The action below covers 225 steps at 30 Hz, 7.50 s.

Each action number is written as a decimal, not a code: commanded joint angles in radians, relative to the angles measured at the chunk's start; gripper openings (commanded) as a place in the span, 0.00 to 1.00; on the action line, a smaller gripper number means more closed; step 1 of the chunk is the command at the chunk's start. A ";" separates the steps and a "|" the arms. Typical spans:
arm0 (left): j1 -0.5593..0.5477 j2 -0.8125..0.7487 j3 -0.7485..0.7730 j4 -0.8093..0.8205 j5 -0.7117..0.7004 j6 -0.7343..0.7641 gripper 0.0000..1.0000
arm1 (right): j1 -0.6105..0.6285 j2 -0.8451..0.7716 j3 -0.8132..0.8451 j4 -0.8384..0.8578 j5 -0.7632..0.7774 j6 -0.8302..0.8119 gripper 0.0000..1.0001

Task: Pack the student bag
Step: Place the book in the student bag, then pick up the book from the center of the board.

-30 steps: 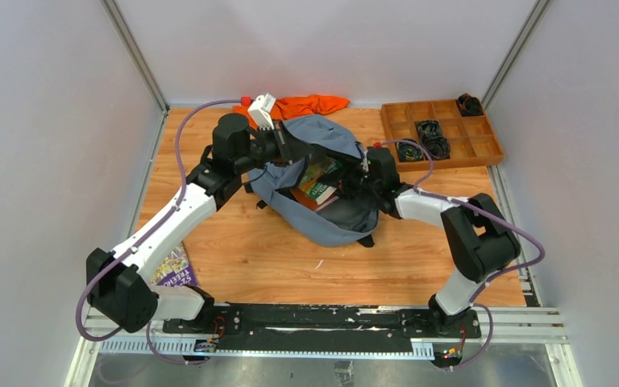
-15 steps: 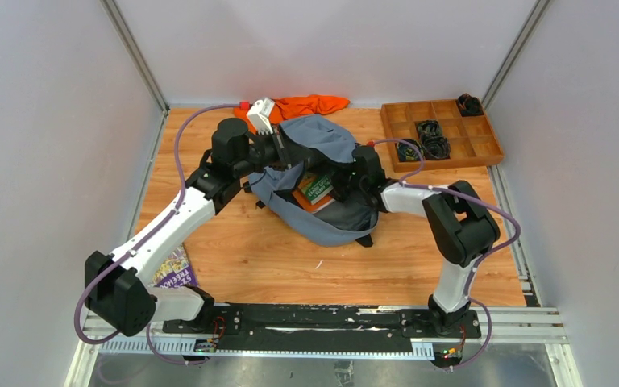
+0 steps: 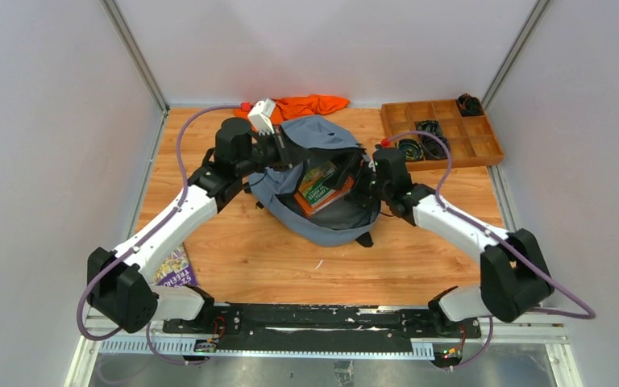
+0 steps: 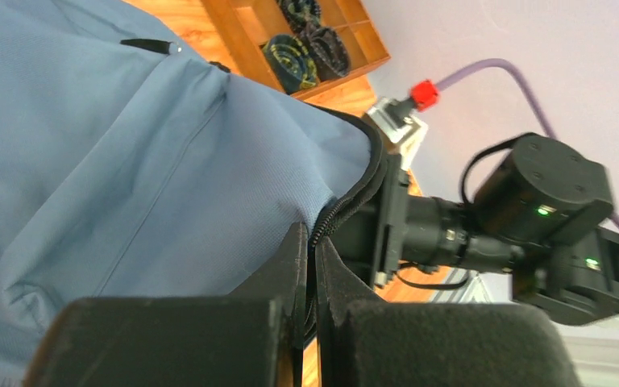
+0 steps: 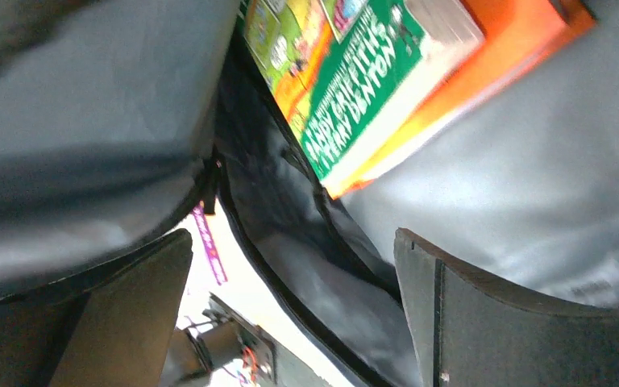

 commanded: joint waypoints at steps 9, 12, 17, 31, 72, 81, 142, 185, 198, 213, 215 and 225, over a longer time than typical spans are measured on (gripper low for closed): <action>0.003 0.028 0.228 -0.609 -0.441 0.211 0.99 | 0.004 -0.493 -0.181 -0.637 0.366 -0.233 1.00; 0.003 -0.004 0.196 -0.727 -0.664 0.227 1.00 | 0.002 -0.632 -0.212 -0.682 0.452 -0.255 1.00; 0.077 -0.016 0.104 -0.886 -0.958 0.178 1.00 | 0.003 -0.706 -0.165 -0.703 0.536 -0.313 1.00; 0.533 0.102 -0.171 -0.899 -1.075 -0.178 0.99 | 0.003 -0.528 -0.051 -0.628 0.439 -0.376 1.00; 0.527 0.429 -0.278 -0.400 -0.194 -0.183 0.95 | 0.003 -0.392 -0.018 -0.555 0.330 -0.337 0.96; 0.337 0.368 -0.118 -0.374 -0.066 -0.067 0.93 | 0.003 -0.387 -0.029 -0.555 0.342 -0.328 0.96; 0.649 0.161 -0.381 -0.382 -0.203 0.076 0.07 | 0.003 -0.339 -0.043 -0.498 0.297 -0.360 0.95; 0.511 -0.304 -0.033 -0.258 0.514 0.146 0.00 | 0.026 0.103 0.210 0.340 -0.739 -0.094 0.99; 0.456 -0.274 -0.064 -0.286 0.593 0.197 0.00 | 0.032 0.191 0.293 0.463 -0.753 -0.055 0.90; 0.347 -0.155 0.027 -0.305 0.278 0.145 0.88 | -0.172 -0.275 -0.089 0.352 -0.386 0.032 0.00; 0.345 -0.170 -0.057 -0.126 0.317 -0.007 0.92 | -0.186 -0.382 -0.184 0.412 -0.191 0.104 0.00; 0.328 -0.174 -0.271 0.159 0.359 -0.316 1.00 | -0.186 -0.399 -0.182 0.490 -0.121 0.202 0.00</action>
